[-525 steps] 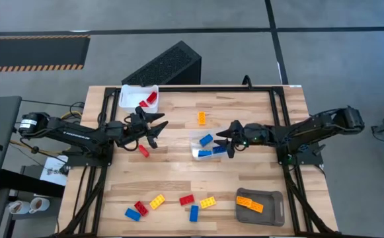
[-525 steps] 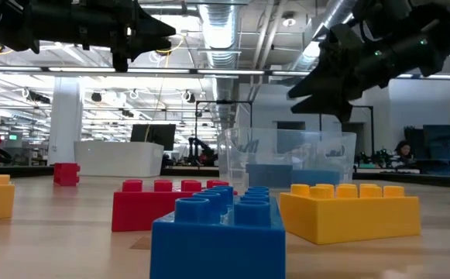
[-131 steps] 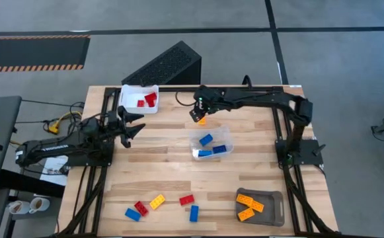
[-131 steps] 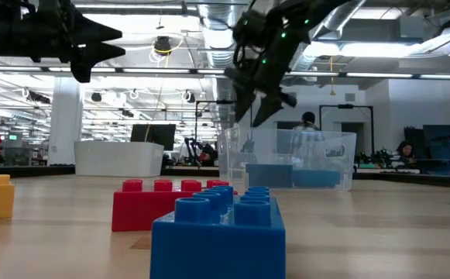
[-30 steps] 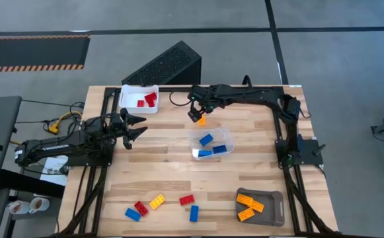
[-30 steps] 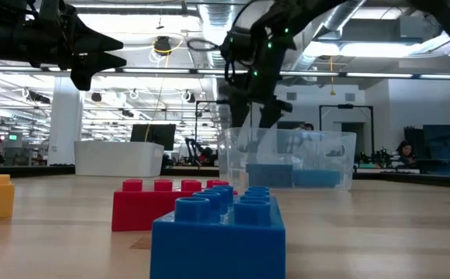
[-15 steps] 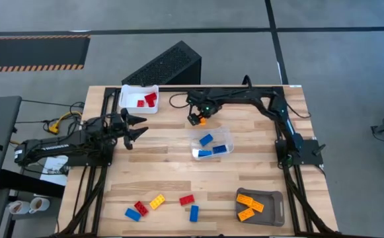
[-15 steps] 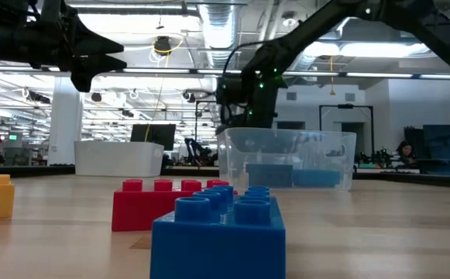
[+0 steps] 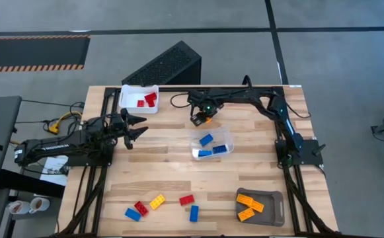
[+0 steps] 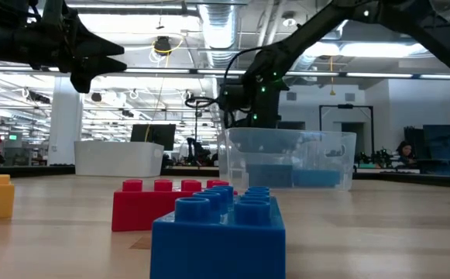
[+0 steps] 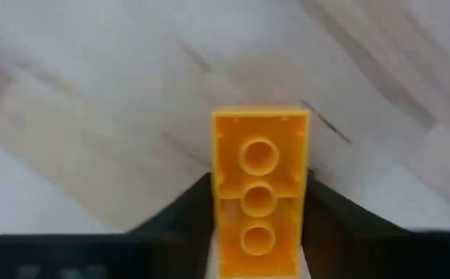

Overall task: Sort & place blocks by color
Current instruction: Put the yellow game piece into the black bin

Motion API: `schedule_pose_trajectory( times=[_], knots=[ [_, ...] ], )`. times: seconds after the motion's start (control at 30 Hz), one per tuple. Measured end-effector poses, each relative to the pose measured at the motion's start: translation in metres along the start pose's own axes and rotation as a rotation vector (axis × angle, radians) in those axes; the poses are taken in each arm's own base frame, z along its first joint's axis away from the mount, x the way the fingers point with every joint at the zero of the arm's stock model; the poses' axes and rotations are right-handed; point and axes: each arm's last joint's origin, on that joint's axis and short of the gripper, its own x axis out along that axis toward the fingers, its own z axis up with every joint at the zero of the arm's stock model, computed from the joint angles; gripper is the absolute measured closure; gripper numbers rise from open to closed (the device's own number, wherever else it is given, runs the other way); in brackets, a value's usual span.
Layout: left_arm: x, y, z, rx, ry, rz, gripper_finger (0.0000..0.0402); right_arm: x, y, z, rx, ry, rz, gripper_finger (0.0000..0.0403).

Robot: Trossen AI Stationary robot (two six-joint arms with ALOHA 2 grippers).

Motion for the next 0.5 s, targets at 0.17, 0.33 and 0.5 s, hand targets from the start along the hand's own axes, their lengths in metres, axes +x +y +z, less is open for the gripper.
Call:
schedule_pose_trajectory(
  times=[0.17,0.33,0.5],
  knots=[
    [0.000,0.000,-0.001,0.001,0.007,0.001,0.0196,-0.043,0.016,-0.013,-0.113,-0.091,-0.027,0.0280],
    [0.000,0.001,-0.003,0.001,0.034,0.000,0.0196,-0.109,0.038,-0.038,-0.192,-0.218,0.041,0.0280],
    [0.000,0.001,-0.003,0.001,0.036,0.001,0.0196,-0.178,0.065,-0.095,-0.335,-0.292,0.143,0.0280]
  ],
)
